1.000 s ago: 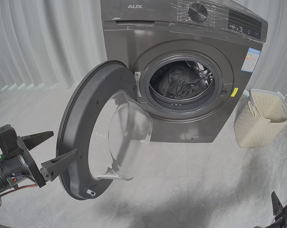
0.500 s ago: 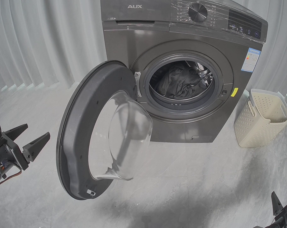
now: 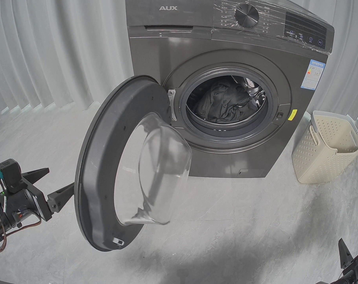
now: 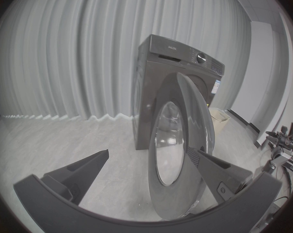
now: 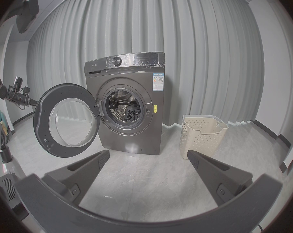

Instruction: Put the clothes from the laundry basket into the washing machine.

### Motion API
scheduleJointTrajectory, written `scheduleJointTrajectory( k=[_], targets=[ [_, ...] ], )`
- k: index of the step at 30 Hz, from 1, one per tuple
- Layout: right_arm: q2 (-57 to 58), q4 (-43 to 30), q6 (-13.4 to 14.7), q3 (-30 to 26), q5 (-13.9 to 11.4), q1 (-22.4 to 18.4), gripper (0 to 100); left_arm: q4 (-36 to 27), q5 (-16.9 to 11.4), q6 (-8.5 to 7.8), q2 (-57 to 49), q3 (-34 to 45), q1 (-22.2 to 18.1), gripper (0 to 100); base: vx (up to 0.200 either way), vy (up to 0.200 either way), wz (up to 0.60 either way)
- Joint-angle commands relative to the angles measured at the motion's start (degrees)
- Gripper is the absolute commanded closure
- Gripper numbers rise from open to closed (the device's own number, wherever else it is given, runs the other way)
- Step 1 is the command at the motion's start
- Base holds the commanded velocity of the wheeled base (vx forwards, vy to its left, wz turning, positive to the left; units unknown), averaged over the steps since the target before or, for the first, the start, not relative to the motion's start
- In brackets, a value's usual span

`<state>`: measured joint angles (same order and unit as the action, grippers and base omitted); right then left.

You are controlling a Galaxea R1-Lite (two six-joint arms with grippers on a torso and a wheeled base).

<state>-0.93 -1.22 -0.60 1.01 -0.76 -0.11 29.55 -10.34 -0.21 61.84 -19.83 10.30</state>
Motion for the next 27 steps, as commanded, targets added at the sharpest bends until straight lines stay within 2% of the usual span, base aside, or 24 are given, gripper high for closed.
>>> scheduleJointTrajectory(
  k=[1,2,3,9,14,16,17,19,20,25,27],
  targets=[
    [0.9,0.0,0.0,-0.7,0.0,0.0,0,0.0,0.0,-0.06,3.2,-0.2,6.0,0,0.000,0.000,0.00],
    [0.9,0.0,0.0,-0.7,0.0,0.0,0,0.0,0.0,-0.06,3.2,-0.2,6.0,0,0.000,0.000,0.00],
    [0.9,0.0,0.0,-0.7,0.0,0.0,0,0.1,0.1,-0.41,4.3,-0.2,8.6,0,0.000,0.000,0.00],
    [0.9,0.0,0.0,-0.7,0.0,0.0,0,3.2,0.3,0.03,7.7,-0.7,14.3,0,0.000,0.000,0.00],
    [0.9,0.0,0.0,-0.6,-0.1,0.0,0,10.4,0.6,0.12,13.4,-1.4,16.0,0,0.000,0.000,0.00],
    [0.9,0.0,0.0,-0.6,-0.1,0.0,0,11.4,0.6,0.12,14.2,-1.4,16.2,0,0.000,0.000,0.00],
    [0.9,0.0,0.0,-0.6,0.0,0.0,0,14.8,0.7,0.12,16.9,-1.4,16.9,0,0.000,0.000,0.00],
    [0.9,0.0,0.0,-0.6,-0.1,0.0,0,17.5,0.7,0.12,19.3,-1.4,17.4,0,0.000,0.000,0.00],
    [0.9,0.0,0.0,-0.6,-0.1,0.0,0,17.5,0.7,0.12,19.3,-1.4,17.4,0,0.000,0.000,0.00],
    [0.9,0.0,0.0,-0.6,-0.1,0.0,0,23.9,0.7,0.91,25.0,-2.4,18.5,0,0.000,0.000,0.00],
    [0.9,0.0,0.0,-0.6,-0.1,0.0,0,26.7,0.8,1.88,27.5,-3.2,19.6,0,0.000,0.000,0.00]
  ],
)
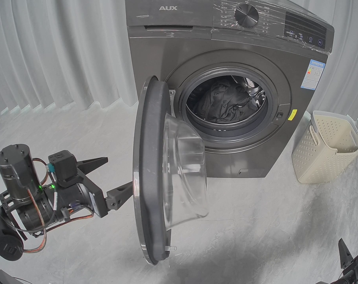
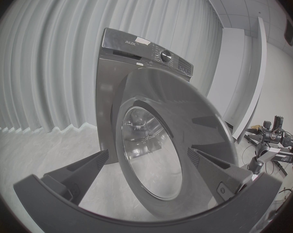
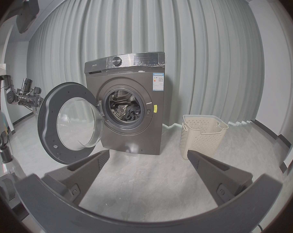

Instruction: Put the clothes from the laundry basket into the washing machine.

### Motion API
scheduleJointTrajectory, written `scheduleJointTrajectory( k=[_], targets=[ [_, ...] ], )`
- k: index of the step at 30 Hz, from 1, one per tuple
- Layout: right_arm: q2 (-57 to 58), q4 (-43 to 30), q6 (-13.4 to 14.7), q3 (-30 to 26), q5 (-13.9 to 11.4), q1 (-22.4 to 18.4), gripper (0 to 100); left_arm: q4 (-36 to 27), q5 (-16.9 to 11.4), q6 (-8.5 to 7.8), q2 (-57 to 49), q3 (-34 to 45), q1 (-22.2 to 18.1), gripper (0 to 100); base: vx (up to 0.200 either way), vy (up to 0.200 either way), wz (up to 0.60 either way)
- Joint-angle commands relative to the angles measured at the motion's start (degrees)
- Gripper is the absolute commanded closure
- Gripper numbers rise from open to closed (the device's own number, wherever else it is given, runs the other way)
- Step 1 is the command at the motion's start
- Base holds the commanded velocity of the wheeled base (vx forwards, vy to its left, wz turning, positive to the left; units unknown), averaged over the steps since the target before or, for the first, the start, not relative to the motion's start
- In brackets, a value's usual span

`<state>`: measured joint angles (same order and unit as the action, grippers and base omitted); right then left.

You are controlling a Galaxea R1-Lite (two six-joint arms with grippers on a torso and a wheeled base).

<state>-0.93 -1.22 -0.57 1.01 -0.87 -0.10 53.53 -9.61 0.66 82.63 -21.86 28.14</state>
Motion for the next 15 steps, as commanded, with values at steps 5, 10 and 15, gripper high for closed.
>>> scheduleJointTrajectory(
  k=[5,10,15],
  targets=[
    [0.9,0.0,0.0,-0.6,0.0,-0.1,0,4.5,1.6,1.28,9.8,-3.1,3.3,0,0.000,0.000,0.00],
    [0.9,0.0,0.0,-0.6,0.0,0.0,0,6.5,3.8,1.54,13.7,-7.2,6.1,0,0.000,0.000,0.00],
    [0.9,0.0,0.0,-0.6,0.0,0.0,0,6.7,4.9,1.54,15.9,-10.2,7.7,0,0.000,0.000,0.00]
  ],
)
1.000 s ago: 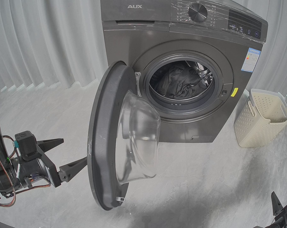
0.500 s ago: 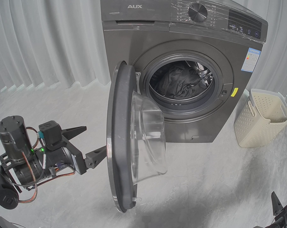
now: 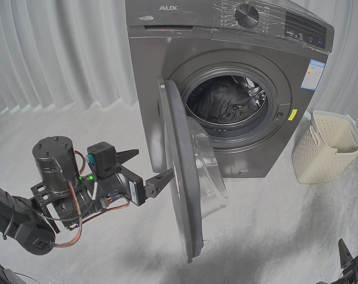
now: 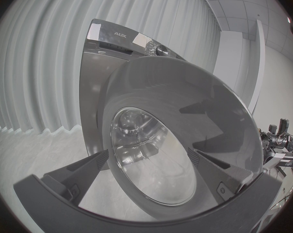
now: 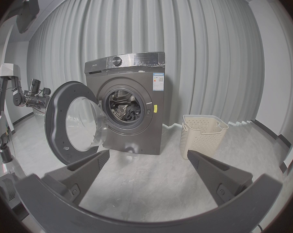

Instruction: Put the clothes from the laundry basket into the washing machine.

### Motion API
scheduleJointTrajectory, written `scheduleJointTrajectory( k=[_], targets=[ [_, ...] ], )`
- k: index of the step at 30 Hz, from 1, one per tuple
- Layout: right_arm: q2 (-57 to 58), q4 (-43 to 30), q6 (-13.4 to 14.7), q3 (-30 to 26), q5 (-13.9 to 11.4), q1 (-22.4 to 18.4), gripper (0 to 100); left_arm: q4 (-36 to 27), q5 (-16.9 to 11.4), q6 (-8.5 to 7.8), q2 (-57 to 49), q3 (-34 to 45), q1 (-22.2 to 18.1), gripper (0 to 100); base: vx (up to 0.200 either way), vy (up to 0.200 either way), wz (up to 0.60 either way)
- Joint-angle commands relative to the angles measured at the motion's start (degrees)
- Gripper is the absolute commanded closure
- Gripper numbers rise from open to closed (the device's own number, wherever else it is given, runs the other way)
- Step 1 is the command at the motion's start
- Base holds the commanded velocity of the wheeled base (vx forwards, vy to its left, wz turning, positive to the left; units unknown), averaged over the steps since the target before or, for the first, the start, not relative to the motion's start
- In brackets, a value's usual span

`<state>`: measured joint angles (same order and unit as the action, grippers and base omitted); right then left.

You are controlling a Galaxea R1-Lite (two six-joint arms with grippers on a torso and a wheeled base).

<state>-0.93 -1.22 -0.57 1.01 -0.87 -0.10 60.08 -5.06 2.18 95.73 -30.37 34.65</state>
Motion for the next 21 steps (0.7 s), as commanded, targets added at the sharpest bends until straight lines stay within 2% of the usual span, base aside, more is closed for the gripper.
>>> scheduleJointTrajectory(
  k=[1,10,14,15,16,21],
  targets=[
    [0.9,0.0,0.0,-0.6,0.0,0.0,0,0.0,0.7,0.10,3.7,-2.8,2.2,0,0.000,0.000,0.00],
    [0.9,0.0,0.0,-0.6,0.0,0.0,0,1.3,0.7,0.19,8.4,-7.3,4.0,0,0.000,0.000,0.00],
    [0.9,0.0,0.0,-0.6,0.0,0.0,0,2.8,0.7,1.42,10.1,-9.0,4.0,0,0.000,0.000,0.00],
    [0.9,0.0,0.0,-0.6,0.0,0.0,0,3.8,0.6,2.56,11.4,-10.7,4.0,0,0.000,0.000,0.00],
    [0.9,0.0,0.0,-0.6,0.0,0.0,0,4.1,0.7,3.00,11.9,-11.6,4.1,0,0.000,0.000,0.00],
    [0.9,0.0,0.0,-0.6,0.0,0.0,0,4.4,0.7,3.27,14.3,-14.5,4.4,0,0.000,0.000,0.00]
  ],
)
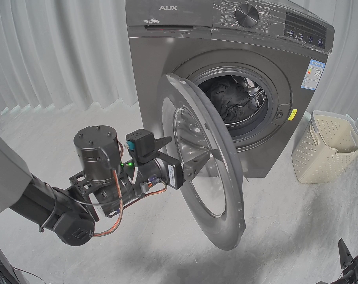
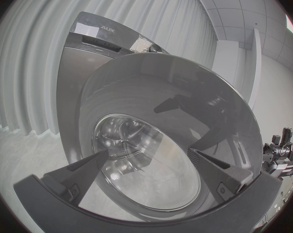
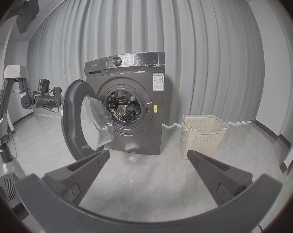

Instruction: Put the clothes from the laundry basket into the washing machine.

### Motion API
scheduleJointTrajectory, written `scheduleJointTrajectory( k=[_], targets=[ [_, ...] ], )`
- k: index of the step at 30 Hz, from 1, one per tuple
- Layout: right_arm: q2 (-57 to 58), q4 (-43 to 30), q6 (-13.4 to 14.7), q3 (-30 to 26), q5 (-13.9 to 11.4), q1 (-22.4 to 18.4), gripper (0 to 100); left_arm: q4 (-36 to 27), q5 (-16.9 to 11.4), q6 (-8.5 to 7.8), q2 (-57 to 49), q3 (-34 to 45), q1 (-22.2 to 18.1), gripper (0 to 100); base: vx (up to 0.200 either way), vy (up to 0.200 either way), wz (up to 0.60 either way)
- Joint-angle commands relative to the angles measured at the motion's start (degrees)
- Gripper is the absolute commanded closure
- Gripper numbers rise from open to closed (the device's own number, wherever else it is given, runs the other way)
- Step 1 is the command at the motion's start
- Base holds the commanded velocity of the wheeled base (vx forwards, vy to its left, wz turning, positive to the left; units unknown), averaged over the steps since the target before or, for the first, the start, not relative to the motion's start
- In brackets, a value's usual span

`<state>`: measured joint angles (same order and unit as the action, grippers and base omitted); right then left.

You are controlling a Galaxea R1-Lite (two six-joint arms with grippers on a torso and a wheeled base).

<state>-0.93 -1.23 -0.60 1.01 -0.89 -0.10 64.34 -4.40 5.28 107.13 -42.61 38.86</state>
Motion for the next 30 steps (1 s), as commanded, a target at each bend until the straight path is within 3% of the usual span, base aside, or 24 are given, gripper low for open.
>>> scheduleJointTrajectory(
  k=[1,12,21,25,30],
  targets=[
    [0.9,0.0,0.0,-0.6,0.0,0.0,0,0.2,0.0,0.17,3.4,-2.8,0.2,0,0.000,0.000,0.00],
    [0.9,0.0,0.0,-0.6,0.0,0.0,0,0.3,0.0,0.52,9.0,-10.4,0.2,0,0.000,0.000,0.00],
    [0.9,0.0,0.0,-0.6,0.0,0.0,0,0.6,0.2,2.28,13.6,-18.0,0.9,0,0.000,0.000,0.00],
    [0.9,0.0,0.1,-0.6,0.0,0.0,0,0.7,2.2,3.25,15.7,-21.8,1.0,0,0.000,0.000,0.00],
    [0.9,0.0,0.4,-0.6,0.0,0.0,0,0.7,2.4,3.95,16.1,-22.5,1.4,0,0.000,0.000,0.00]
  ],
)
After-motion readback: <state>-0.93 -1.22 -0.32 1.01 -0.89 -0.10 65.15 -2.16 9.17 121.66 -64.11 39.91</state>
